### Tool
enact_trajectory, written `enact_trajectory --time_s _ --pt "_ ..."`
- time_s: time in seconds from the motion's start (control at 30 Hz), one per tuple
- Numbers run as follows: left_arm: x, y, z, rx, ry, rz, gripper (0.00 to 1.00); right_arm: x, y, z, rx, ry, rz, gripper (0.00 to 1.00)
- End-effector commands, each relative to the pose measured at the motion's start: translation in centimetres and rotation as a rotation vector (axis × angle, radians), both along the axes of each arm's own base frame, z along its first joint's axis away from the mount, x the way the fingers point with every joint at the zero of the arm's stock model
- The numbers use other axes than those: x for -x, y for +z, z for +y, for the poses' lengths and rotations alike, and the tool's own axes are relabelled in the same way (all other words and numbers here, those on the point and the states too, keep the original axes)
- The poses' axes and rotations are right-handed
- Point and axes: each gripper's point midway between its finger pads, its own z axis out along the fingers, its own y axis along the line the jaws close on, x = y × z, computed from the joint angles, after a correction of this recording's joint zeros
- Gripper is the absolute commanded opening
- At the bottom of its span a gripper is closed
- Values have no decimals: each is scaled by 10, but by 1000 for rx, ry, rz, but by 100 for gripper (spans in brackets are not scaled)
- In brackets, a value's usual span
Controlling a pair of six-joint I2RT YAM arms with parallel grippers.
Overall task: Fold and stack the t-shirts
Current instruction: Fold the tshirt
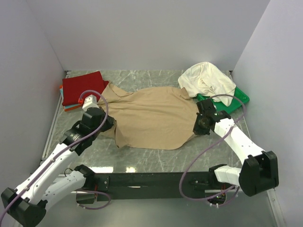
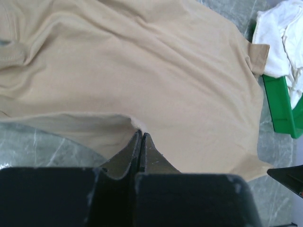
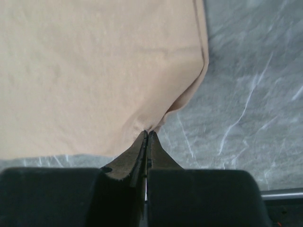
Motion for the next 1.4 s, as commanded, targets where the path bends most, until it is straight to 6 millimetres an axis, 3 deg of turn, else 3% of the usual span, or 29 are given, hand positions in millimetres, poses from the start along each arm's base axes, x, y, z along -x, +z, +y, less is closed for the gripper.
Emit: enact_trajectory --time_s 0.0,0.1,0.27,0.67,1.13,1.37 --pt "-31 46 4 9 29 -153 1 -38 19 -11 14 -35 -102 0" --pt "-46 53 12 9 40 -180 1 -51 20 -14 7 -43 -104 0" --pt "-69 45 23 -1 30 -174 1 -81 24 -21 12 -63 -111 0" --pt "-115 35 59 -38 96 -177 1 -131 6 -41 56 -84 -53 0" --pt "-138 41 71 -39 102 -202 1 -141 11 -49 85 -88 -62 0" --pt "-155 25 72 -41 87 -163 1 -148 1 -47 75 -78 -39 0"
